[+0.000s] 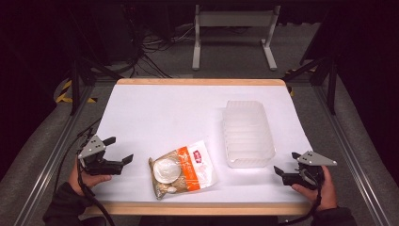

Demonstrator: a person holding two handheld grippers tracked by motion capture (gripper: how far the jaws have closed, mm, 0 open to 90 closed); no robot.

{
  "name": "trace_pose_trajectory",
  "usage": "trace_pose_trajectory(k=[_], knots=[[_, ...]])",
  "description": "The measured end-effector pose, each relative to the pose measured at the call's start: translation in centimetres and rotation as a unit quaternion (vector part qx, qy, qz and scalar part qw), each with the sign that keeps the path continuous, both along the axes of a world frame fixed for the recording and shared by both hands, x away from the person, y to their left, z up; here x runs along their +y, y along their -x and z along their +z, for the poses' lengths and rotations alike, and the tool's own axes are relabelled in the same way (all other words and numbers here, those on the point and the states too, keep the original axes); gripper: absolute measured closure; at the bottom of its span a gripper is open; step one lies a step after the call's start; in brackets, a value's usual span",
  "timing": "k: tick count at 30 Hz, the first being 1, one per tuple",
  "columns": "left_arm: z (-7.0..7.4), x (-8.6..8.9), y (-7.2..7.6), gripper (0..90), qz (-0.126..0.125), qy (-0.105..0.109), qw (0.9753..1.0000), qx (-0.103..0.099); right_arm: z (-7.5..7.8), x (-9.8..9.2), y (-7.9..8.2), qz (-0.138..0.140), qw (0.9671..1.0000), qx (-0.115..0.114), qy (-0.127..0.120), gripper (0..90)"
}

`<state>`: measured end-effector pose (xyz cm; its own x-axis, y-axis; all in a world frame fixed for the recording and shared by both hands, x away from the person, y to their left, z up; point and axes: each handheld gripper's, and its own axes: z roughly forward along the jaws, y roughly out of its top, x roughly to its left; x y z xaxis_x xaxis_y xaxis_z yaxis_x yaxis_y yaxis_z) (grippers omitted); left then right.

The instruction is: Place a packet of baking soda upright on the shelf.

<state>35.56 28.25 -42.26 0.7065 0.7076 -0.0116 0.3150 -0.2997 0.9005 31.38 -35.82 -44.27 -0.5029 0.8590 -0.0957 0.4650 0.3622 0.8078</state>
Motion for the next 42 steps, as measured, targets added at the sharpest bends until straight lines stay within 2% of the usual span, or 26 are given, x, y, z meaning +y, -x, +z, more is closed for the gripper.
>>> trace_pose_trajectory(k=[2,4,6,11,13,15,17,21,24,25,26,29,30,31,32,33,35,37,38,41,42], knots=[[0.0,-0.4,0.0,4.2,-0.007,-0.016,0.9998,0.002,0.0,0.0,0.1,0.001,1.0000,-0.006,0.000,12.3],[-0.1,-0.7,0.1,7.3,-0.004,-0.033,0.9993,0.015,0.0,0.0,0.2,0.001,1.0000,-0.007,0.003,12.4],[-0.2,-0.9,0.0,7.7,-0.006,-0.044,0.9988,0.018,0.1,0.0,0.2,-0.001,1.0000,-0.008,0.003,12.5],[-0.5,-0.6,-0.3,7.8,-0.001,-0.035,0.9990,0.029,0.4,0.1,0.3,0.000,0.9998,-0.019,0.001,12.7],[-0.5,-0.8,-0.4,8.1,-0.006,-0.033,0.9987,0.039,0.6,0.1,0.5,0.004,0.9996,-0.028,-0.004,12.8],[-0.5,-1.3,-0.5,8.1,-0.013,-0.040,0.9979,0.048,0.8,0.2,0.7,0.006,0.9994,-0.035,-0.002,12.7],[-0.5,-1.8,-0.7,8.0,-0.028,-0.042,0.9973,0.052,1.0,0.4,0.9,0.012,0.9990,-0.043,-0.003,12.7],[-0.4,-2.8,-1.2,7.3,-0.048,-0.044,0.9957,0.067,1.1,0.7,1.2,0.019,0.9988,-0.045,-0.001,12.1],[-0.4,-3.9,-2.0,6.5,-0.066,-0.056,0.9931,0.079,1.1,0.9,1.6,0.026,0.9986,-0.046,0.004,12.0],[-0.3,-4.3,-2.3,6.5,-0.069,-0.067,0.9921,0.080,1.1,0.9,1.8,0.028,0.9985,-0.048,0.004,12.0],[-0.3,-4.9,-2.7,6.5,-0.084,-0.072,0.9900,0.087,1.1,0.9,1.9,0.028,0.9984,-0.049,0.006,12.0],[0.0,-6.1,-3.5,6.5,-0.100,-0.079,0.9873,0.095,1.0,0.8,2.2,0.024,0.9986,-0.046,0.008,12.2],[0.1,-7.0,-3.9,7.6,-0.115,-0.091,0.9838,0.104,0.9,0.7,2.2,0.024,0.9988,-0.042,0.008,12.3],[0.1,-7.0,-3.9,8.7,-0.115,-0.091,0.9838,0.104,0.9,0.7,2.2,0.024,0.9988,-0.042,0.008,12.3],[0.1,-7.5,-4.2,8.7,-0.123,-0.096,0.9817,0.109,0.8,0.6,2.3,0.023,0.9989,-0.041,0.009,12.4],[0.1,-8.1,-4.6,11.9,-0.138,-0.098,0.9784,0.119,0.8,0.6,2.3,0.022,0.9989,-0.040,0.010,12.4],[0.1,-9.0,-5.1,14.7,-0.147,-0.111,0.9749,0.125,0.6,0.5,2.5,0.020,0.9990,-0.037,0.014,12.5],[0.1,-9.9,-5.7,18.3,-0.167,-0.116,0.9699,0.134,0.6,0.4,2.8,0.018,0.9991,-0.034,0.016,12.5],[0.1,-10.3,-6.0,19.6,-0.170,-0.121,0.9686,0.135,0.5,0.3,3.0,0.016,0.9991,-0.034,0.017,12.6],[0.0,-11.7,-7.0,21.7,-0.193,-0.133,0.9606,0.149,0.6,0.0,3.4,0.003,0.9992,-0.036,0.014,12.7],[-0.1,-12.6,-7.4,24.1,-0.203,-0.162,0.9521,0.162,0.5,-0.3,3.5,-0.003,0.9993,-0.037,0.012,12.7]])
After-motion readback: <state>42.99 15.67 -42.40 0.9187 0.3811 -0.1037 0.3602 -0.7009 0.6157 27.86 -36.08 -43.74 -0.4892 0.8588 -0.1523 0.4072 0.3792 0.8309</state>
